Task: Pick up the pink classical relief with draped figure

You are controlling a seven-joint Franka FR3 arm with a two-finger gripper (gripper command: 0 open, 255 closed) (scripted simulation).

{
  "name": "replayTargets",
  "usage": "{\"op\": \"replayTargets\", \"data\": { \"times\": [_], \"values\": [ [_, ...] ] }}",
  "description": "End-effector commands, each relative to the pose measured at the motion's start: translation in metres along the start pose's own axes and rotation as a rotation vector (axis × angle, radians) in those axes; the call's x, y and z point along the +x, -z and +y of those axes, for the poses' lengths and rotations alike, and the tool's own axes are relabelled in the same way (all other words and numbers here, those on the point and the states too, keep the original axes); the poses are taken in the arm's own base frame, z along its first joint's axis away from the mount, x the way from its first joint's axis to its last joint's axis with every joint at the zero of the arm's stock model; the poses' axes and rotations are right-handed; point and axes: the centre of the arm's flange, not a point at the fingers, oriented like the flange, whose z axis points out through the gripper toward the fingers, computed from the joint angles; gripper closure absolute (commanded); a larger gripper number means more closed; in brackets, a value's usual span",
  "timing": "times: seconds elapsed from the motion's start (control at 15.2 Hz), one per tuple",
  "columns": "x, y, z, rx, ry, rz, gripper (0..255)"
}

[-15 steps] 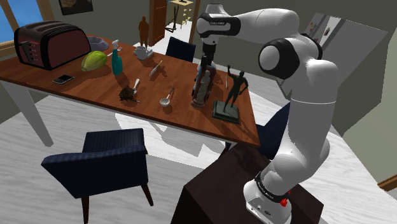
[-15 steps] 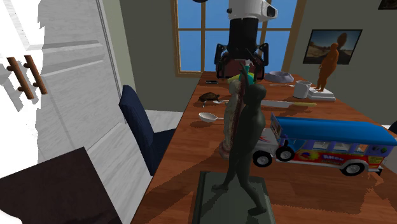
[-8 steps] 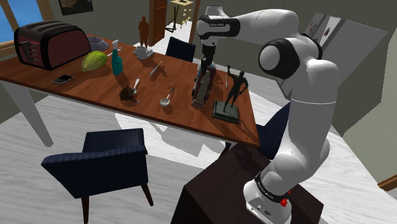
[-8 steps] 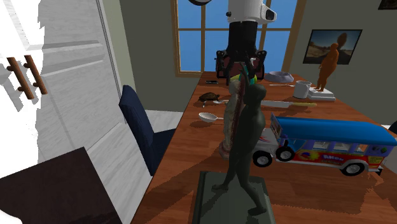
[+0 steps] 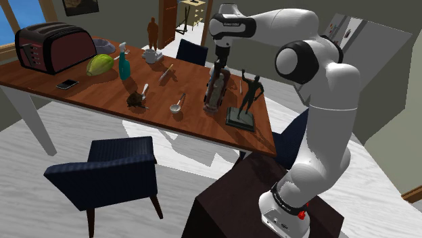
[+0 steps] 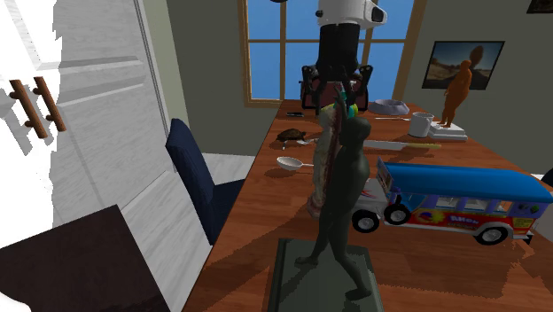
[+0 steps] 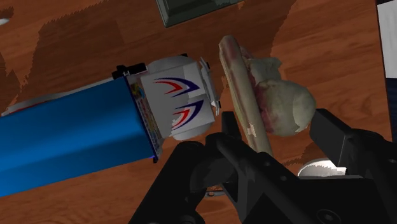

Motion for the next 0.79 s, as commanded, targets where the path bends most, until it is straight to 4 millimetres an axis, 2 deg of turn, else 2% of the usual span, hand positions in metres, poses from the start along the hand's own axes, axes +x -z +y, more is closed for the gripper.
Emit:
{"op": "replayTargets", "data": {
  "times": [0.0, 0.73],
  "values": [
    [0.0, 0.01, 0.001, -0.001, 0.0, 0.001, 255],
    [-0.008, 0.068, 0.003, -0.001, 0.0, 0.001, 255]
  ]
}}
